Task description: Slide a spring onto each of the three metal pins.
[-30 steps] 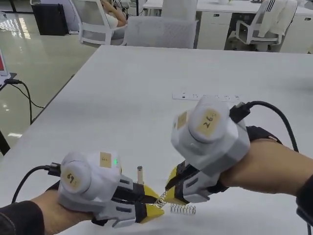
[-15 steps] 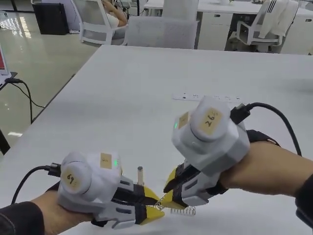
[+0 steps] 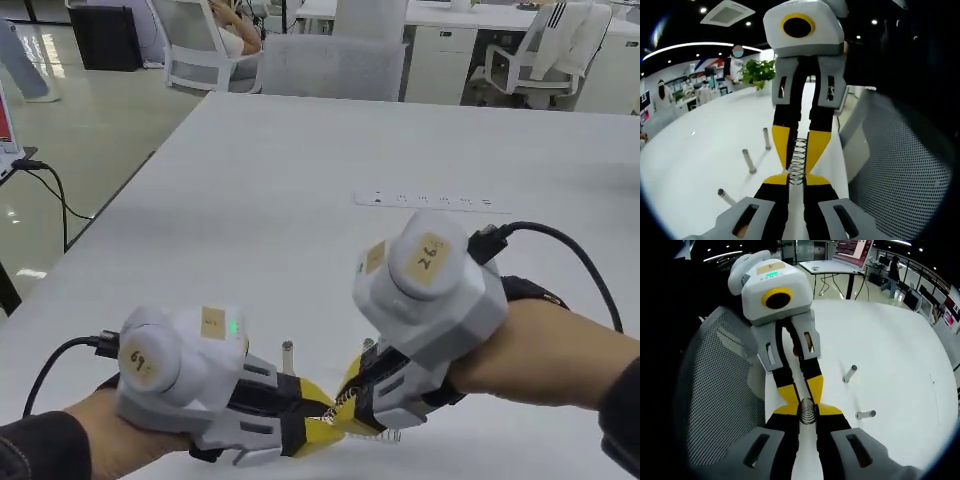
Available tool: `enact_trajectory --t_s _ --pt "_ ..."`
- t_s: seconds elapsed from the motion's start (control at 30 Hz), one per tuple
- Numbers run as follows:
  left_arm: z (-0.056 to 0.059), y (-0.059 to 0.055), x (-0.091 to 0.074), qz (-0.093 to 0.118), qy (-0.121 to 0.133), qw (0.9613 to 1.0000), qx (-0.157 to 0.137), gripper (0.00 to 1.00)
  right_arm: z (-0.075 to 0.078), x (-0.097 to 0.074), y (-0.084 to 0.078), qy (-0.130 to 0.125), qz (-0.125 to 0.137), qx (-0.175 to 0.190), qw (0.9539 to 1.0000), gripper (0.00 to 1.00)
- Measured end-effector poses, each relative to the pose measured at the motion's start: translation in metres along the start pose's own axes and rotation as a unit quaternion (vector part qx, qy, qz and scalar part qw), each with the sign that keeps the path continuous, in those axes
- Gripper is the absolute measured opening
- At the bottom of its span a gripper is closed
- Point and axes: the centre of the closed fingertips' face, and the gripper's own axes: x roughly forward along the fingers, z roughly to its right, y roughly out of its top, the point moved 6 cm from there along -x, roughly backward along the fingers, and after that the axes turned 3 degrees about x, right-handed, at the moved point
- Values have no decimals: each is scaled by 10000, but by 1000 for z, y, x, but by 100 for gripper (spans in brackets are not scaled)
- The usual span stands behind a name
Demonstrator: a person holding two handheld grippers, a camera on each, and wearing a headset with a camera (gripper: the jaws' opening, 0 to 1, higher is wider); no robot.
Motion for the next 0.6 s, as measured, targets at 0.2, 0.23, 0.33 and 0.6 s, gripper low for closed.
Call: enact_trajectory --t_s 0.2,0.23,0.33,0.6 --pt "1 0 0 -13 -16 10000 -3 2 -1 0 1 13 -5 -1 10000 8" --pt "1 0 0 -6 -7 10000 -2 2 -1 0 1 8 -4 -26 10000 8" --pt "0 0 0 36 25 10000 -19 2 0 -1 2 -20 0 -25 10000 8" --pt "-1 0 1 68 54 9999 -86 3 1 0 2 -42 -51 -67 10000 8"
